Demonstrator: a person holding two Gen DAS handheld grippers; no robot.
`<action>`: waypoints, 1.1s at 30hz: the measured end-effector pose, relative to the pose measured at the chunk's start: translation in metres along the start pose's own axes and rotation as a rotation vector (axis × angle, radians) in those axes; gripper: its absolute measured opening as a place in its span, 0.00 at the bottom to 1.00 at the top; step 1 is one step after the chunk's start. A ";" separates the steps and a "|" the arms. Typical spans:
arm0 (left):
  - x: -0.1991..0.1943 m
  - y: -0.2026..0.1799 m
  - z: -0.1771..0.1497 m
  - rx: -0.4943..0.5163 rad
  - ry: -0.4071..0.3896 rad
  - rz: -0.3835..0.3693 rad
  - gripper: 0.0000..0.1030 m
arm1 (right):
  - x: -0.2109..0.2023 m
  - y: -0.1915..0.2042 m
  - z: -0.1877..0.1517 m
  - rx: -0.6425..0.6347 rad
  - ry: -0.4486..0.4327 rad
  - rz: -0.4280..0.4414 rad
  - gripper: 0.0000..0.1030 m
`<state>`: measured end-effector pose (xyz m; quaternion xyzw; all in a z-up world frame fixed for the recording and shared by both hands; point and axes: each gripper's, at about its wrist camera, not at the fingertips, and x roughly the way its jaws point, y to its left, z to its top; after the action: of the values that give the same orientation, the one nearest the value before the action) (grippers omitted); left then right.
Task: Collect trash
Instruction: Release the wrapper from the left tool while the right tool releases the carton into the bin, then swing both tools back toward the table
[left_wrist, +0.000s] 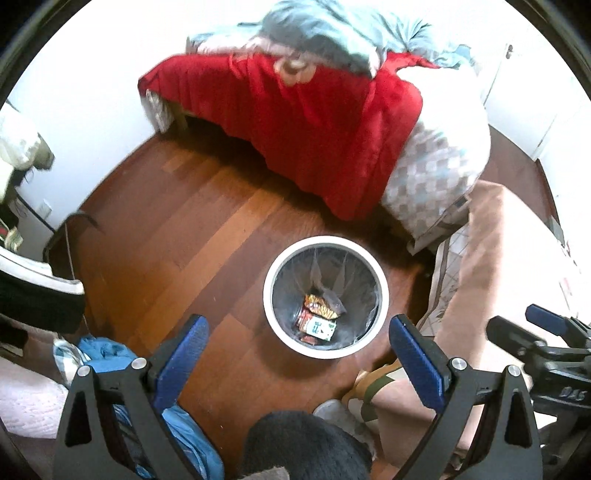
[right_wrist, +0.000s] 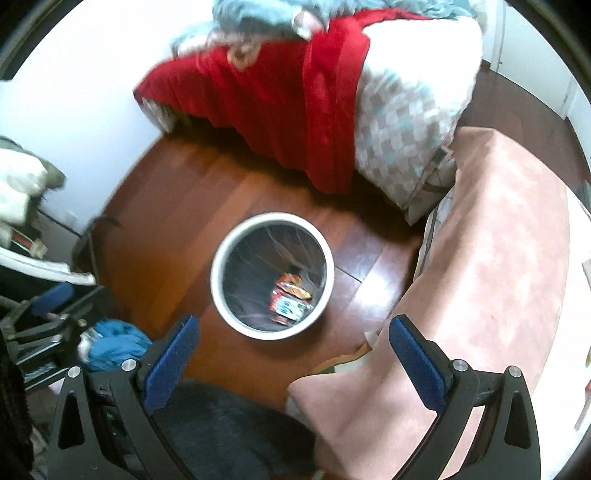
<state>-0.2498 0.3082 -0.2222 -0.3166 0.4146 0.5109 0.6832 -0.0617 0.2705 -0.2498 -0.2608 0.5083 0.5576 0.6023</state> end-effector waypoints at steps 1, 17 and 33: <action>-0.011 -0.006 0.000 0.013 -0.021 0.004 0.97 | -0.015 -0.004 -0.003 0.018 -0.021 0.020 1.00; 0.003 -0.230 -0.054 0.243 0.031 -0.140 0.97 | -0.138 -0.234 -0.116 0.484 -0.103 -0.122 1.00; 0.069 -0.473 -0.101 0.516 0.186 -0.201 0.97 | -0.123 -0.516 -0.183 0.888 -0.097 -0.200 0.59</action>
<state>0.1893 0.1207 -0.3250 -0.2176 0.5582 0.2871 0.7474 0.3793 -0.0660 -0.3327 0.0012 0.6417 0.2366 0.7296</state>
